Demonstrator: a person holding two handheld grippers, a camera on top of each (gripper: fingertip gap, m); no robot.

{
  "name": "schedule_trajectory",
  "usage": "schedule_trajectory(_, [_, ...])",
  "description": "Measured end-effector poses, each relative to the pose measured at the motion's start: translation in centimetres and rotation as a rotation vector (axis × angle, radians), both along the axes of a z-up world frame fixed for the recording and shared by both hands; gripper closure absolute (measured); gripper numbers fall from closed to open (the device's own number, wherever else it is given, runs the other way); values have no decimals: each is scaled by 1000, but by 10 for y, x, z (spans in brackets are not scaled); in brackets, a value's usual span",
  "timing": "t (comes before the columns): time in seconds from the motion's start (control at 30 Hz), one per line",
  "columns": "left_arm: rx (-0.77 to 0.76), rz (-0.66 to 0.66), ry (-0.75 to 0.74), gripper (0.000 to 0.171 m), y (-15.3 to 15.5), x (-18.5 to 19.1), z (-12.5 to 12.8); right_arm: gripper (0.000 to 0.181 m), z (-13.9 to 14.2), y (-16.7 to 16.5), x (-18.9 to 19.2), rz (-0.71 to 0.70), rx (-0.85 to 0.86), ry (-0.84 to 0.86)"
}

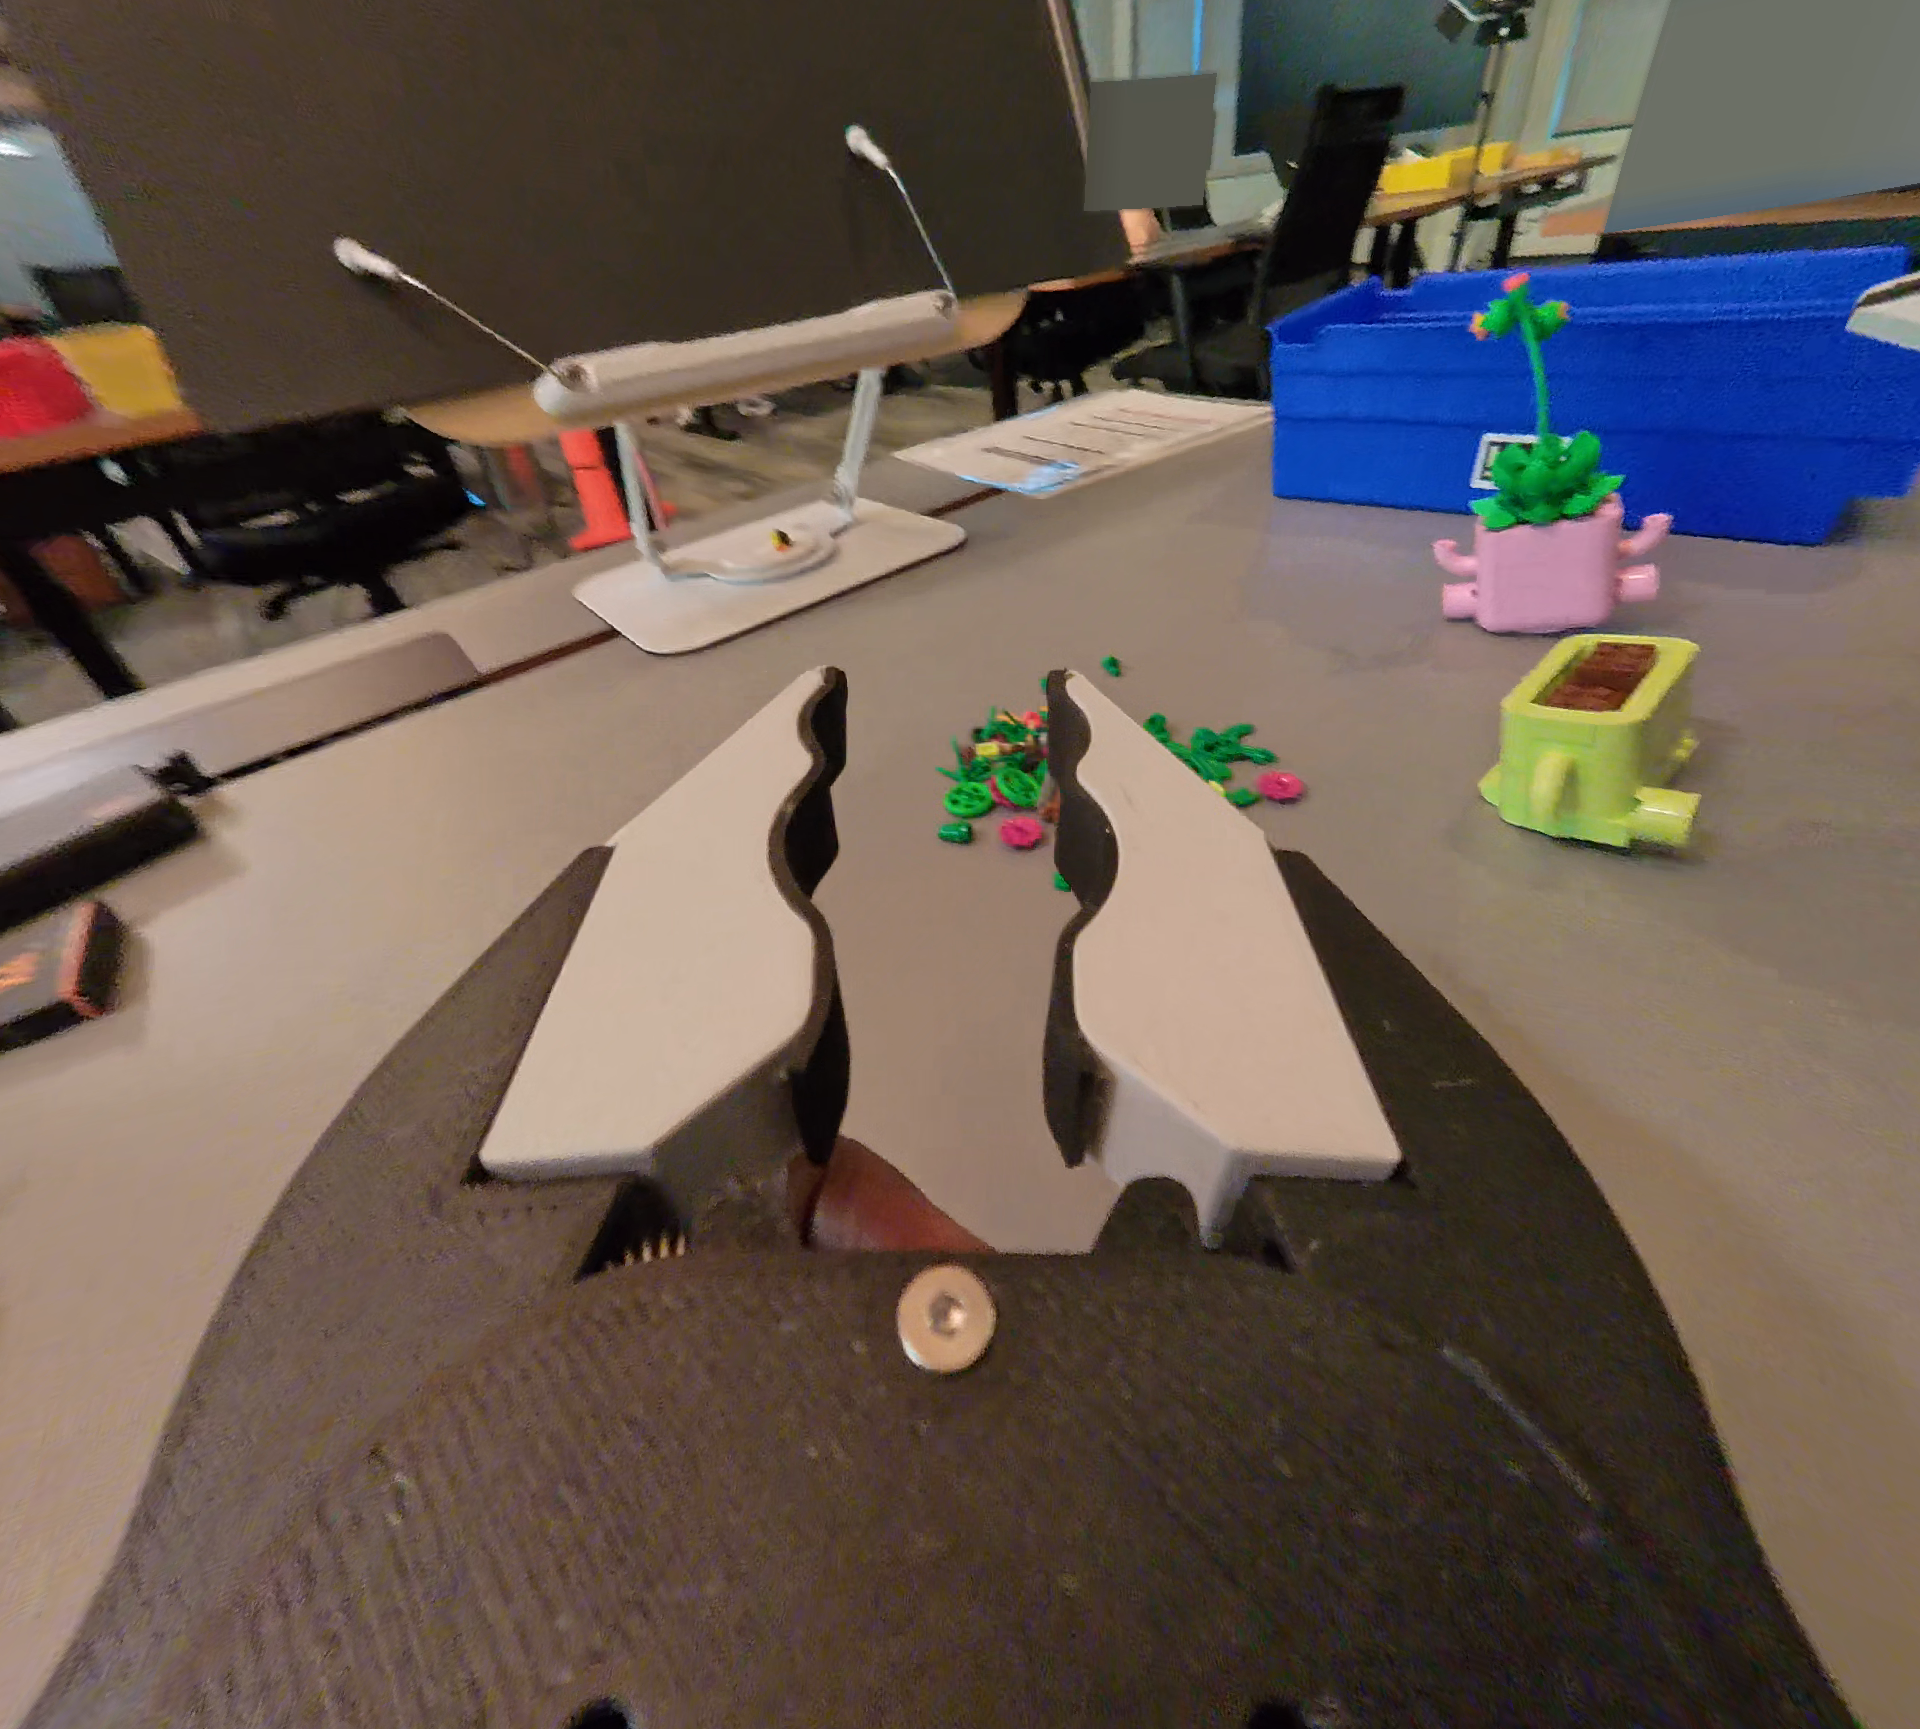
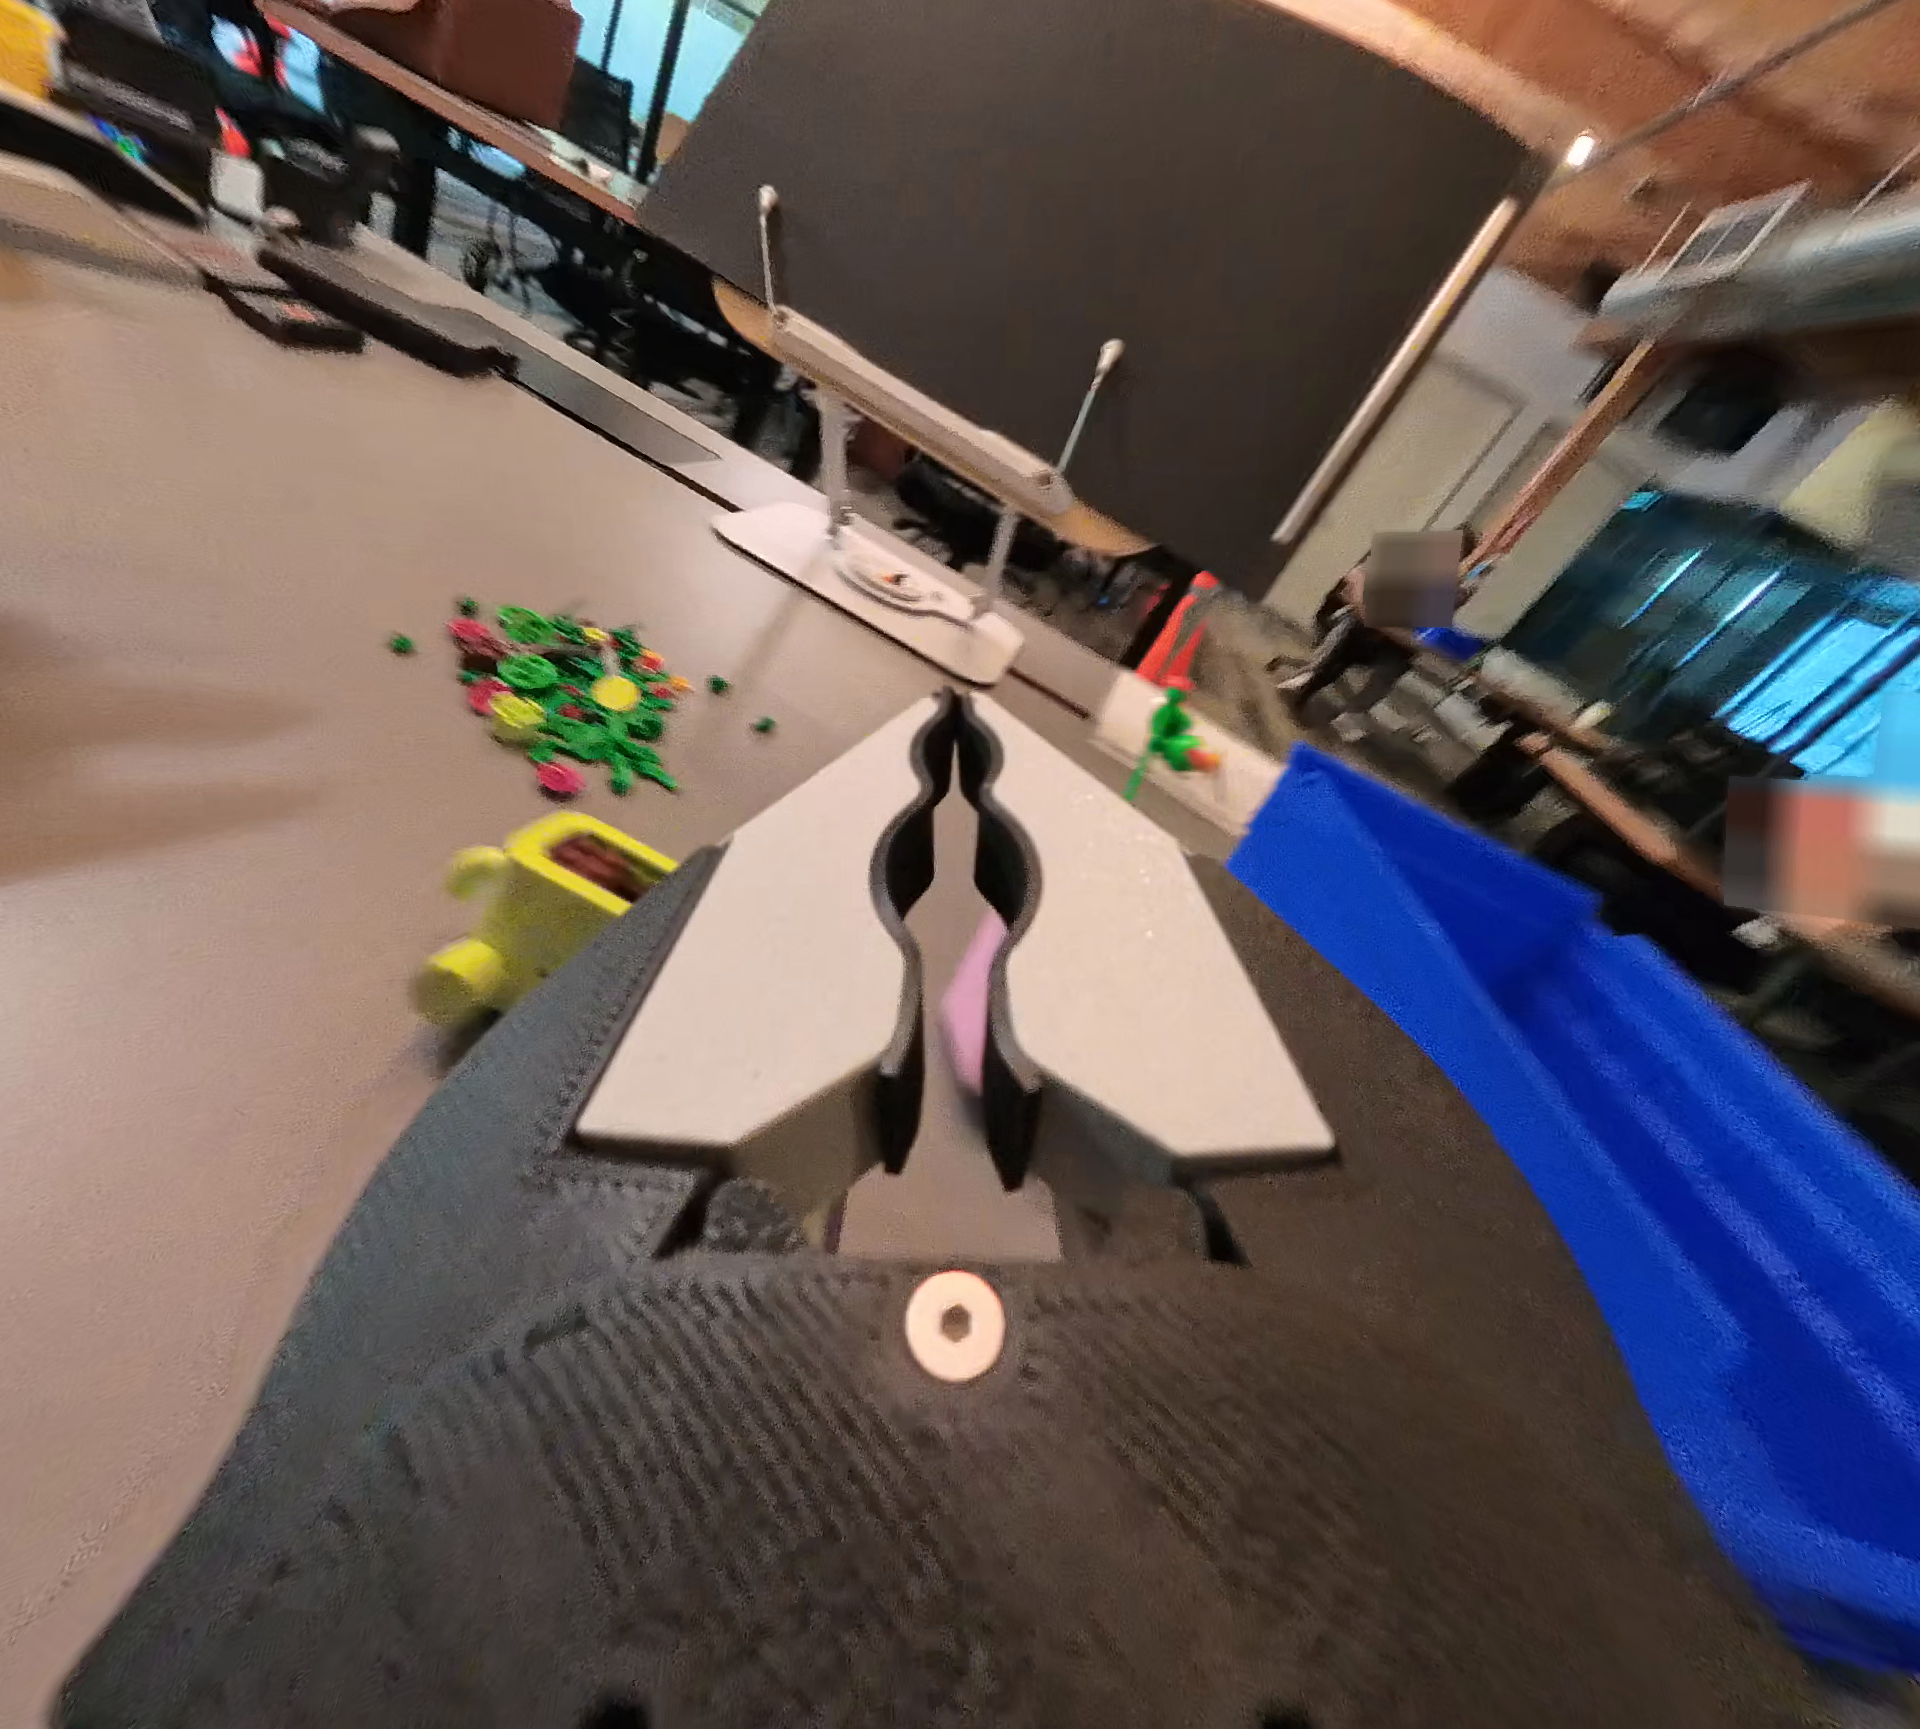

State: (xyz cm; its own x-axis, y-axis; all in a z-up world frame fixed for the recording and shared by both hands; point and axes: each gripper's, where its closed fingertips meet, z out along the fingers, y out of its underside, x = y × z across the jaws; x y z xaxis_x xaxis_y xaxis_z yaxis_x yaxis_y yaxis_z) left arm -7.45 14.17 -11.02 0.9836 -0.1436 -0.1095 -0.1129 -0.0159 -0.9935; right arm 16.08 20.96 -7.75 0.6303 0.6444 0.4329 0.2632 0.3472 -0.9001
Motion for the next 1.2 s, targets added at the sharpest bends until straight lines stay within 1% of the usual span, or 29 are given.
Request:
schedule_trajectory(0.07, [9,0,-22,136,2,-1,-1,181,6,11,21,-51,73,-17])
schedule_trajectory(0.1, [24,22,-19,136,2,-4,1,181,9,15,30,-63,64,21])
schedule_trajectory(0.2, [93,130,27,137,-4,-15,15,181,25,12,43,14,48,206])
schedule_trajectory(0.27, [101,188,25,143,-22,-10,27,181,28,18,54,23,49,283])
schedule_trajectory(0.33, [70,183,57,146,-44,9,35,181,23,25,60,57,-9,340])
schedule_trajectory(0.37, [24,178,98,146,-55,18,32,181,19,28,62,84,-57,380])
schedule_trajectory(0.43, [-77,174,165,145,-77,29,19,181,16,27,63,162,-138,476])
schedule_trajectory(0.5, [-69,197,151,145,-98,30,13,181,20,24,62,219,-176,543])
schedule_trajectory(0.57, [-18,184,79,146,-108,31,13,181,29,19,60,253,-192,569])
schedule_trajectory(0.63, [36,119,54,146,-109,39,20,181,40,9,50,317,-203,580])
schedule_trajectory(0.73, [116,23,136,145,-103,51,34,181,52,-6,26,404,-226,528])
schedule_trajectory(0.8, [166,-24,153,145,-99,58,43,181,59,-11,11,428,-218,475])
schedule_trajectory(0.87, [171,-61,143,143,-101,62,42,181,60,-15,-1,420,-230,395])
schedule_trajectory(0.9, [172,-55,155,143,-106,60,39,181,57,-16,-4,399,-236,353])
schedule_trajectory(0.97, [226,16,176,144,-124,46,37,181,49,-20,-3,341,-244,320])
schedule_trajectory(1.03, [374,105,152,158,-138,28,53,181,37,-23,7,276,-220,356])
schedule_trajectory(1.07, [383,106,133,159,-141,25,54,181,33,-21,13,244,-189,373])
schedule_trajectory(1.1, [352,90,114,158,-142,24,50,181,28,-17,17,221,-164,372])
schedule_trajectory(1.2, [275,101,98,158,-141,16,30,181,19,3,28,177,-193,358])
